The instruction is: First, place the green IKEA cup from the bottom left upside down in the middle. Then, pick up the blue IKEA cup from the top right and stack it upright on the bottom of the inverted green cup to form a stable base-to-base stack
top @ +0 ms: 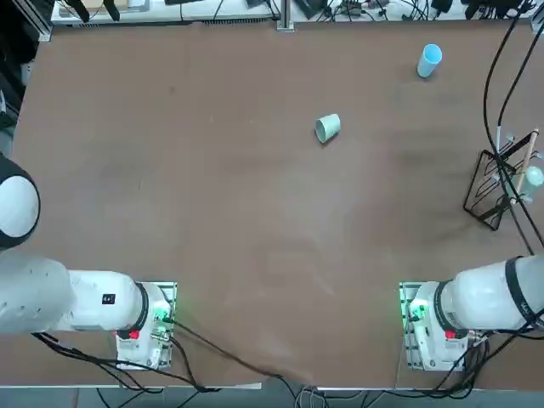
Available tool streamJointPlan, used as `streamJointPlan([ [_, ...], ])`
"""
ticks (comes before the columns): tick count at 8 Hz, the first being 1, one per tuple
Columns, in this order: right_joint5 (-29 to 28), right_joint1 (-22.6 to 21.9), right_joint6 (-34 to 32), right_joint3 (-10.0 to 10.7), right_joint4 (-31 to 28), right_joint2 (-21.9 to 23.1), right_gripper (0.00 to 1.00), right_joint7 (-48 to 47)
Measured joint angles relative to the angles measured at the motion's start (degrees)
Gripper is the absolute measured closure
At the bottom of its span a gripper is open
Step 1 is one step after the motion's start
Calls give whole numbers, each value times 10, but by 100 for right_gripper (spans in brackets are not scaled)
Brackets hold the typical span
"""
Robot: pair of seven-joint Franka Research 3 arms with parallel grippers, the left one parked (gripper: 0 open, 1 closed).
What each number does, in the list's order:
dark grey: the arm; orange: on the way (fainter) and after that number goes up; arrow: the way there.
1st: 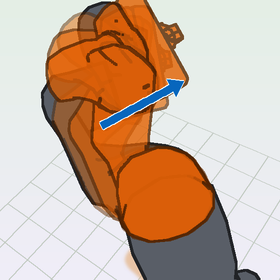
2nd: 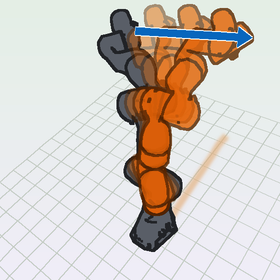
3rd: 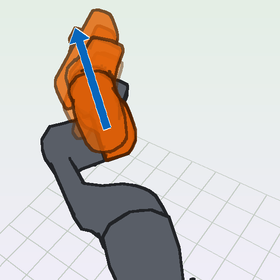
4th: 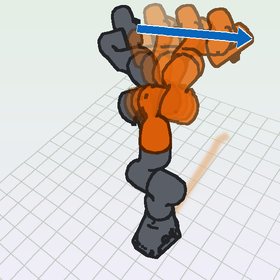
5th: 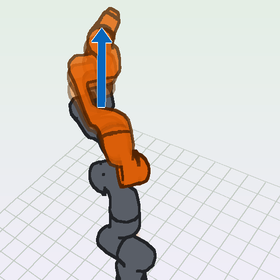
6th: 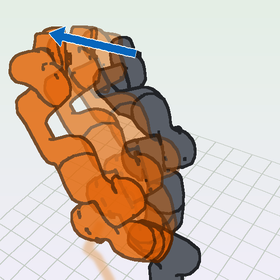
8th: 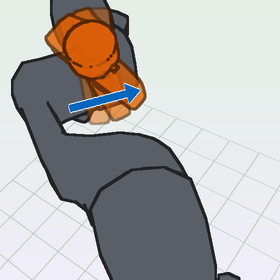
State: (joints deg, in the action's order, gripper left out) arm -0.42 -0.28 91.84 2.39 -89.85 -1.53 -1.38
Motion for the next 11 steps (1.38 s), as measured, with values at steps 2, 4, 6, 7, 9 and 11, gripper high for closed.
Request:
streamJointPlan([
  [2,-18,0,0,0,-3,-3,0,-1],
  [4,-23,-10,0,-2,-10,-9,0,0],
  [6,-23,-23,9,-32,-12,-25,0,0],
  [7,-23,-27,22,-57,-13,-37,0,-1],
  [9,-23,-33,52,-105,-14,-62,0,13],
  [11,-22,-46,89,-127,-21,-83,0,87],
])
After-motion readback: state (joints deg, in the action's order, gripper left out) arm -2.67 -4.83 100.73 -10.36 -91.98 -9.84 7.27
